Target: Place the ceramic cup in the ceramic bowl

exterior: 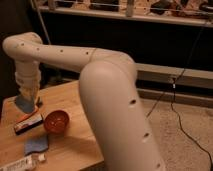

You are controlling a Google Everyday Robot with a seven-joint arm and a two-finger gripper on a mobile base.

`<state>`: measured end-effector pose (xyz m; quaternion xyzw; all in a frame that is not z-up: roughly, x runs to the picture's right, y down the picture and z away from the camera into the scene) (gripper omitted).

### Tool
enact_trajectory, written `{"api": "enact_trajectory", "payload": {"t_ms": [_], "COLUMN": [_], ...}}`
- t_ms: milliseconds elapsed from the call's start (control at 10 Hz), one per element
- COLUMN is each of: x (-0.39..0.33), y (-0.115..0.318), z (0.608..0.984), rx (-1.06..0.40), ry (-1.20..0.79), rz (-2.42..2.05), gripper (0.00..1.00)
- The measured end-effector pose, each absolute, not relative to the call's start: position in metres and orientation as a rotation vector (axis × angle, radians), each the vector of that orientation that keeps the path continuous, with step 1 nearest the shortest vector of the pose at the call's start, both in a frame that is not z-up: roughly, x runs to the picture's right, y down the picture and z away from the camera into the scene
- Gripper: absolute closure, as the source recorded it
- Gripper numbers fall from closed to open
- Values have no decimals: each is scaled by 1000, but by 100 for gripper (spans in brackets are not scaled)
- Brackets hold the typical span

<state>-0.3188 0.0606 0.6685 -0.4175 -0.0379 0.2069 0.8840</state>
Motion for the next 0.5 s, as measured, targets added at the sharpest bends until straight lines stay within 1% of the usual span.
{"api": "enact_trajectory", "payload": {"t_ms": [100, 300, 500], "x": [-296, -279, -286], "y": [83, 100, 112], "z": [675, 690, 709], "rx": [-848, -825, -818], "ry": [-53, -28, -21], "rz": [437, 468, 517], "gripper": [100, 100, 100]}}
